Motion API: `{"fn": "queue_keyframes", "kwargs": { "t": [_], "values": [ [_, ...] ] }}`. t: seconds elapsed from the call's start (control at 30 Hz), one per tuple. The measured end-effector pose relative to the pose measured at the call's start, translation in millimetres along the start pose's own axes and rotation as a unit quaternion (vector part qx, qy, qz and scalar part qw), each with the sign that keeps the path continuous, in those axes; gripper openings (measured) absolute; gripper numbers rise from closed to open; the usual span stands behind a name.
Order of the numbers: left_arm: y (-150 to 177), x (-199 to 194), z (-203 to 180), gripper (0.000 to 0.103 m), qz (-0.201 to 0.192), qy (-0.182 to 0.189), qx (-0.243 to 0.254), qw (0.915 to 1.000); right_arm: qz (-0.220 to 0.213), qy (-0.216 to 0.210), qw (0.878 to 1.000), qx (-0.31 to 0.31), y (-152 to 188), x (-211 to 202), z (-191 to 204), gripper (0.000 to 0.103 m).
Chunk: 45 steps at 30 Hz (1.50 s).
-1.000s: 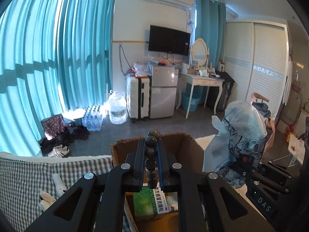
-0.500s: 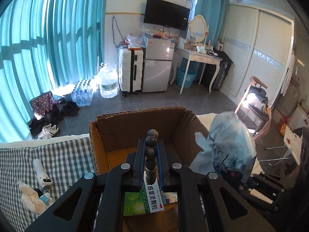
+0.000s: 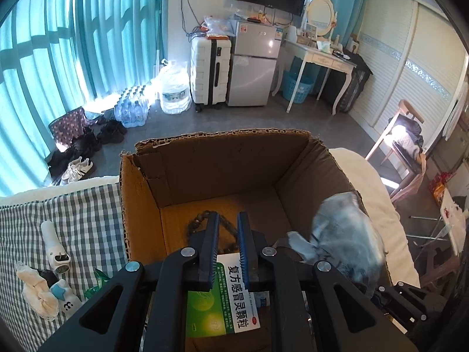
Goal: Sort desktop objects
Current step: 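Open both tools to drop the bracelet and tissue paper pack into the box, then move both open tools back over the remaining items on the bedspread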
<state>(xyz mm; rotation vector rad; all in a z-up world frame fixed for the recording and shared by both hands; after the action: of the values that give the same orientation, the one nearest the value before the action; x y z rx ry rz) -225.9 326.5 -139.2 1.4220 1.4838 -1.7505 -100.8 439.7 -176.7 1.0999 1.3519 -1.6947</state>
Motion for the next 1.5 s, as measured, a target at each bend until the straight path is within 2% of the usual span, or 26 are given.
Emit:
{"fn": "queue_keyframes", "kwargs": {
  "t": [0.17,0.23,0.37,0.43,0.57,0.63,0.73,0.8,0.93,1.07,1.13,1.27,1.33,1.4,1.47,1.5],
  "values": [
    [2.9,-1.9,0.4,0.017,-0.001,-0.003,0.0,1.0,0.007,0.01,1.0,-0.005,1.9,6.4,0.0,0.024],
    [2.8,-4.6,0.3,0.017,-0.003,-0.003,-0.001,1.0,0.001,0.011,1.0,-0.006,2.2,3.0,1.3,0.032],
    [4.5,-15.9,0.9,0.017,-0.011,-0.007,0.0,0.9999,-0.015,0.012,1.0,-0.004,-0.5,-6.2,4.3,0.035],
    [4.8,-24.0,2.2,0.02,-0.017,-0.01,0.001,0.9998,-0.026,0.007,1.0,-0.002,-1.7,-12.8,6.2,0.035],
    [4.8,-47.1,6.6,0.032,-0.046,-0.021,0.001,0.9987,-0.055,0.009,0.998,-0.004,-3.0,-28.6,7.8,0.037],
    [5.9,-58.8,8.7,0.032,-0.061,-0.026,0.003,0.9978,-0.073,0.009,0.997,-0.001,-4.6,-38.4,6.5,0.043],
    [7.6,-72.6,10.6,0.035,-0.077,-0.033,0.002,0.9965,-0.1,0.002,0.995,0.008,-8.6,-52.3,4.6,0.043],
    [9.9,-83.6,11.9,0.047,-0.091,-0.046,0.001,0.9948,-0.119,-0.005,0.993,0.016,-11.0,-61.7,3.3,0.044],
    [14.3,-106.9,9.9,0.05,-0.118,-0.061,0.011,0.9911,-0.157,0.003,0.987,0.024,-16.0,-79.0,0.1,0.062],
    [18.1,-134.0,10.3,0.064,-0.146,-0.069,0.019,0.9867,-0.183,0.0,0.982,0.033,-18.6,-92.5,2.2,0.064],
    [20.9,-147.3,11.1,0.066,-0.163,-0.073,0.023,0.9836,-0.19,-0.004,0.981,0.038,-18.7,-99.7,0.4,0.069],
    [25.2,-171.2,12.8,0.071,-0.19,-0.075,0.025,0.9786,-0.217,-0.012,0.975,0.039,-15.0,-119.9,1.9,0.071],
    [28.0,-182.1,14.9,0.078,-0.202,-0.072,0.021,0.9764,-0.227,-0.008,0.973,0.038,-14.2,-127.9,2.8,0.073],
    [30.1,-191.0,17.3,0.09,-0.213,-0.072,0.017,0.9743,-0.235,-0.008,0.971,0.038,-12.8,-134.6,3.8,0.074],
    [32.7,-199.1,19.2,0.096,-0.224,-0.072,0.013,0.9719,-0.242,-0.011,0.97,0.034,-9.0,-140.9,5.1,0.076],
    [34.1,-203.6,20.4,0.101,-0.23,-0.072,0.011,0.9705,-0.245,-0.011,0.969,0.03,-7.8,-143.8,6.1,0.081]
  ]
}}
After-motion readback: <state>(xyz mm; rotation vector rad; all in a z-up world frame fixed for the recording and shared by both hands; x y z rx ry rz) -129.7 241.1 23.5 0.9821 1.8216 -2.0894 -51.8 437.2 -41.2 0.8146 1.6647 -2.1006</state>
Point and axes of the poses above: each gripper's, at about its wrist camera, not at the fingertips, and x roughly the way its jaws point, z to its left, y to its underside, the point moved 6 cm from there along x, roughly the way its jaws point, and after that the axes turned 12 degrees about z, right-handed, at the moved point
